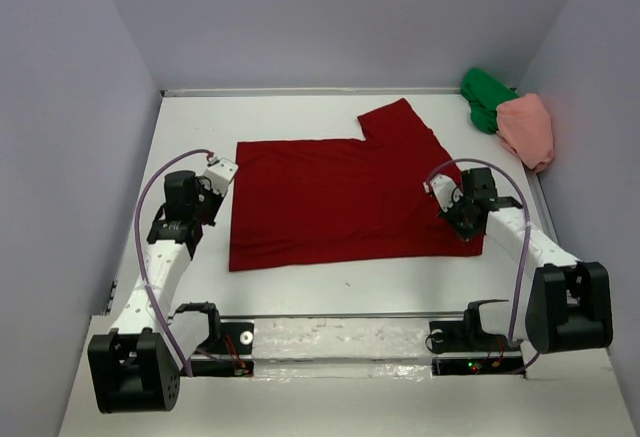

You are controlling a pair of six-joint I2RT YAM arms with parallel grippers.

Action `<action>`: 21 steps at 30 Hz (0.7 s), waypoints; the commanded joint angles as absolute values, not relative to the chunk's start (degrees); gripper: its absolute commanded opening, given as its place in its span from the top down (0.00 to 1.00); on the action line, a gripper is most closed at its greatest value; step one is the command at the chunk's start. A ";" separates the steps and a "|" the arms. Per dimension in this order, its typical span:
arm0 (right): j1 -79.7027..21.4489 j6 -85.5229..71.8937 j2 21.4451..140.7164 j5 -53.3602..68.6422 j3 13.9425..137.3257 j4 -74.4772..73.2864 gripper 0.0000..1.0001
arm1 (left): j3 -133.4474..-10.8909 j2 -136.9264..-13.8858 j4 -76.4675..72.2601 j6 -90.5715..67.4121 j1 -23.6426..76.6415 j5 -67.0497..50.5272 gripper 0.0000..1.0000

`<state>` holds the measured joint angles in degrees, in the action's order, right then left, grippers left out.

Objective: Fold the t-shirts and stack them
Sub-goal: Fold the flattened tshirt in 1/3 of the way

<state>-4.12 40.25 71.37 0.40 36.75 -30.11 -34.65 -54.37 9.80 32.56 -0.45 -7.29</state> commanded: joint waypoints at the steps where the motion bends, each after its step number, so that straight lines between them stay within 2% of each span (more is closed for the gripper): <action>1: -3.69 35.16 71.89 6.58 49.11 -34.71 0.90 | -38.31 -56.25 7.12 32.70 -0.53 -9.32 1.00; 2: -3.69 34.72 73.20 7.29 54.00 -36.20 0.70 | -38.84 -56.86 6.95 32.61 -0.61 -9.49 1.00; 4: -3.69 32.79 76.09 8.35 58.78 -37.17 0.47 | -40.86 -59.05 6.24 32.69 -0.53 -9.93 0.96; 5: -3.69 31.91 77.33 8.09 63.32 -37.87 0.31 | -41.74 -60.89 5.98 32.96 -0.53 -10.45 0.92; 7: -3.69 30.94 80.05 7.30 67.74 -38.49 0.20 | -44.73 -63.09 5.98 33.31 -0.53 -11.16 0.89; 9: -3.69 29.45 84.62 5.55 73.79 -39.02 0.17 | -48.05 -66.95 5.45 33.49 -0.62 -12.12 0.89; 10: -3.69 28.66 86.29 4.67 75.65 -38.94 0.17 | -49.03 -68.28 5.01 33.23 -0.53 -12.22 0.79; 11: -3.69 28.13 88.22 4.05 77.67 -39.02 0.17 | -50.35 -69.94 4.84 33.14 -0.53 -12.30 0.74; 14: -3.69 23.83 97.88 0.27 86.81 -40.07 0.18 | -55.61 -77.15 4.13 31.47 -0.62 -13.18 0.73; 16: -3.69 20.93 105.62 -1.41 94.61 -41.47 0.19 | -60.26 -83.21 4.30 29.46 -0.70 -14.67 0.66; 21: -3.69 16.62 119.77 -0.44 110.89 -49.82 0.28 | -71.70 -98.13 8.95 25.05 -1.49 -20.10 0.64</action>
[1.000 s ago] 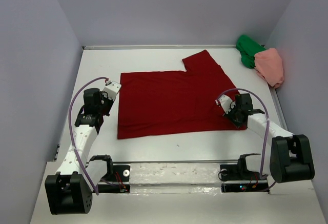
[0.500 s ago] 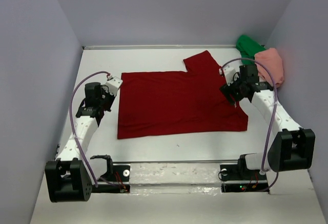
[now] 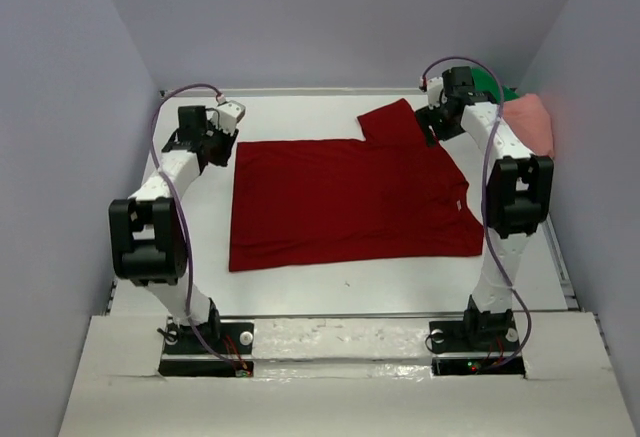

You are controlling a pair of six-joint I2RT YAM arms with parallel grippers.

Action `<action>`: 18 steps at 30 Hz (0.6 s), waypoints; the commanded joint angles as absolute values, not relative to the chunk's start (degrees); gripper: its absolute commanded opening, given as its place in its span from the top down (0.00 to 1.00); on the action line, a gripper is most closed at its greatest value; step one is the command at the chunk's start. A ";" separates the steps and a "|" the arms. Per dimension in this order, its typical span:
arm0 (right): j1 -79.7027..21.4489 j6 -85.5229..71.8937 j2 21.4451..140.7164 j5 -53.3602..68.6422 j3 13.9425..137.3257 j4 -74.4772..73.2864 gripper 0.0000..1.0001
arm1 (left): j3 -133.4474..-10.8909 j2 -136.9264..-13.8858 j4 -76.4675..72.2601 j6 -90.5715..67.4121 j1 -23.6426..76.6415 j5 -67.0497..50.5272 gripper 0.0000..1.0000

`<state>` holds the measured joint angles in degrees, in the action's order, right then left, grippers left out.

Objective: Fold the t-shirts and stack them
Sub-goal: Fold the flattened tshirt in 1/3 of the way

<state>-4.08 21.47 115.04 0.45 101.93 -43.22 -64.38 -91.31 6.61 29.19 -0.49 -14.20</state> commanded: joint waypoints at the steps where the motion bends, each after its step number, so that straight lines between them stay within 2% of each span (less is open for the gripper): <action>1: -3.69 16.61 122.84 -0.44 112.74 -50.70 0.28 | -75.29 -99.83 9.57 24.53 -1.76 -21.34 0.65; 10: -1.24 17.05 129.28 -1.93 119.26 -50.54 0.27 | -86.30 -112.40 11.25 17.76 -3.25 -24.79 0.64; 18: 2.37 17.93 131.74 0.86 122.69 -50.97 0.28 | -92.45 -121.54 12.82 14.15 -3.87 -25.40 0.58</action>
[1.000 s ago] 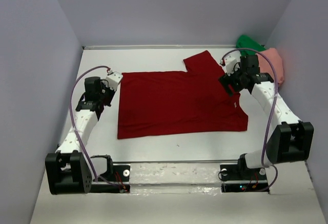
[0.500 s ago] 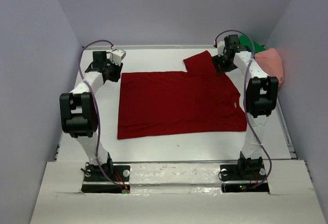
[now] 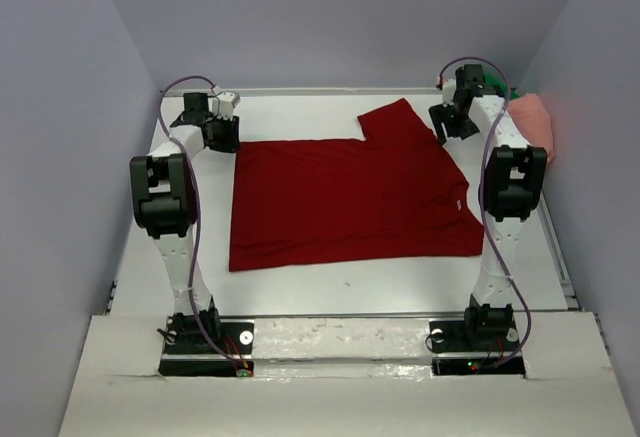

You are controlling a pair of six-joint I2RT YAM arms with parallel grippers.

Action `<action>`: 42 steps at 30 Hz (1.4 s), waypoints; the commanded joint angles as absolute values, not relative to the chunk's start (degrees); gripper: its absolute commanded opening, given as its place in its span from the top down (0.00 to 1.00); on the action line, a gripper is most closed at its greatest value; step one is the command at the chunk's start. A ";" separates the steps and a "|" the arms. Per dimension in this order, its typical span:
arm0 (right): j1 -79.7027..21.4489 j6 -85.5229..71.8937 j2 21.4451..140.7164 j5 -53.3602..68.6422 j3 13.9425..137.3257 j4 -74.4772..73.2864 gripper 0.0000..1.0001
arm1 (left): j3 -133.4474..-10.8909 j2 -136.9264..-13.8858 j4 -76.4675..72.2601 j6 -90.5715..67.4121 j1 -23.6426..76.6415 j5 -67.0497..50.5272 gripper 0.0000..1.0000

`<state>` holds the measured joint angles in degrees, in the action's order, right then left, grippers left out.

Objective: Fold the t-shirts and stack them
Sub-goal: Fold the flattened tshirt in 1/3 of the way, then grap the side of the flattened tshirt furthest away from the robot with both arms

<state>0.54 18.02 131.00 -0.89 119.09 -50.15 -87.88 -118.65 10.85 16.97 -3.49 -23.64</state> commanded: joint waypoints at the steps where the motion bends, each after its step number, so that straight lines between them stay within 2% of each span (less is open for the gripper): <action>1: 2.37 17.93 131.84 1.05 122.96 -50.98 0.28 | -94.81 -122.60 13.44 13.54 -3.87 -25.31 0.58; 5: 3.60 18.19 132.19 2.10 123.05 -50.89 0.29 | -99.31 -127.17 15.47 12.57 -3.96 -25.49 0.58; 15: 3.60 18.81 133.50 2.55 123.92 -51.85 0.31 | -101.51 -129.11 14.50 10.81 -3.96 -23.46 0.59; 16: 3.60 18.90 133.51 2.46 123.93 -51.86 0.31 | -102.30 -129.37 15.02 10.98 -4.04 -24.08 0.64; 20: 3.60 19.16 133.86 2.37 124.45 -52.29 0.31 | -101.61 -129.55 15.91 12.04 -3.96 -26.63 0.71; 28: 3.60 19.25 134.82 2.02 125.86 -53.35 0.31 | -98.00 -127.35 13.88 13.62 -3.60 -26.28 0.74; 31: 3.60 19.34 135.09 2.37 125.95 -53.53 0.32 | -98.00 -127.70 14.06 13.80 -3.60 -26.71 0.83; 35: 3.60 18.99 135.70 3.42 127.35 -54.22 0.31 | -98.09 -128.14 14.33 14.33 -3.25 -26.63 1.00; 42: 3.60 16.88 138.42 10.01 132.36 -55.63 0.33 | -95.89 -125.69 13.10 14.85 -2.81 -26.46 1.00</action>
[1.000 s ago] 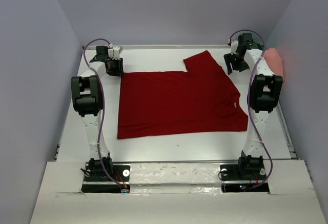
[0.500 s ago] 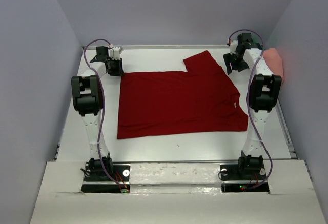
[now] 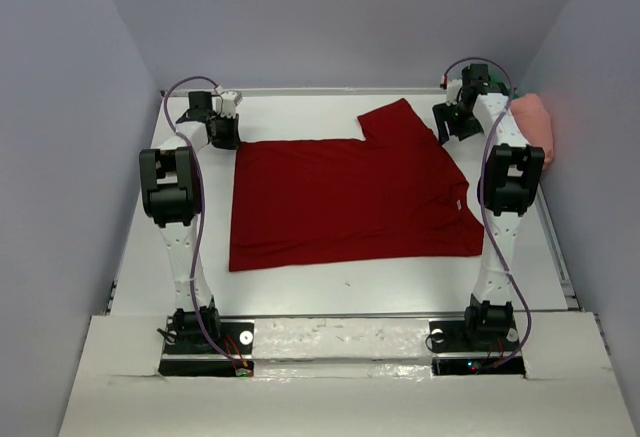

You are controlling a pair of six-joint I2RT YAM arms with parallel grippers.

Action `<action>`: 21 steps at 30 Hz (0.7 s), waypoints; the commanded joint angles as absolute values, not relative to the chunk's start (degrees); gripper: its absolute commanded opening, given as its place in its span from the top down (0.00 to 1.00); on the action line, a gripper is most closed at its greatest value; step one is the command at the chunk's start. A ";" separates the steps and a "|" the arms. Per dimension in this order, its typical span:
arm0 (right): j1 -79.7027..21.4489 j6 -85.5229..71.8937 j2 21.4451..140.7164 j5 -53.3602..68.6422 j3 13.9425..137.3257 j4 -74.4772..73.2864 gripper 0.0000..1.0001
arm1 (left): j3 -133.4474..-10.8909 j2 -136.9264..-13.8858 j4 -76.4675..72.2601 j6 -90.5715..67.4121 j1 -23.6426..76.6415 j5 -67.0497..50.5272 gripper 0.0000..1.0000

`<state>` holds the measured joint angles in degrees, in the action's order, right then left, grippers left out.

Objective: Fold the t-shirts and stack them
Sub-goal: Grap the side of the flattened tshirt furthest away from the robot with both arms

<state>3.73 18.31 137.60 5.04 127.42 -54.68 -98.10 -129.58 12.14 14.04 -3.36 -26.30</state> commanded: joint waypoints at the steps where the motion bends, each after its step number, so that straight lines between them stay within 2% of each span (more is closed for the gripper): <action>1: 3.60 16.53 138.78 10.63 132.97 -55.63 0.33 | -95.71 -125.51 12.92 14.85 -2.81 -26.72 1.00; 5: 3.60 15.03 141.41 13.44 136.66 -56.16 0.36 | -94.92 -124.89 13.01 15.03 -2.64 -27.42 1.00; 11: 3.60 13.80 144.66 16.44 140.18 -58.18 0.46 | -94.22 -124.37 13.01 15.64 -2.55 -27.33 1.00; 21: 3.60 14.50 147.48 16.52 141.15 -58.62 0.51 | -94.04 -124.19 13.10 15.91 -2.46 -27.42 1.00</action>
<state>3.73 14.79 146.76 15.44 137.73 -57.60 -95.15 -127.63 11.64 15.11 -2.68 -26.59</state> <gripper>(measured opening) 0.490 0.011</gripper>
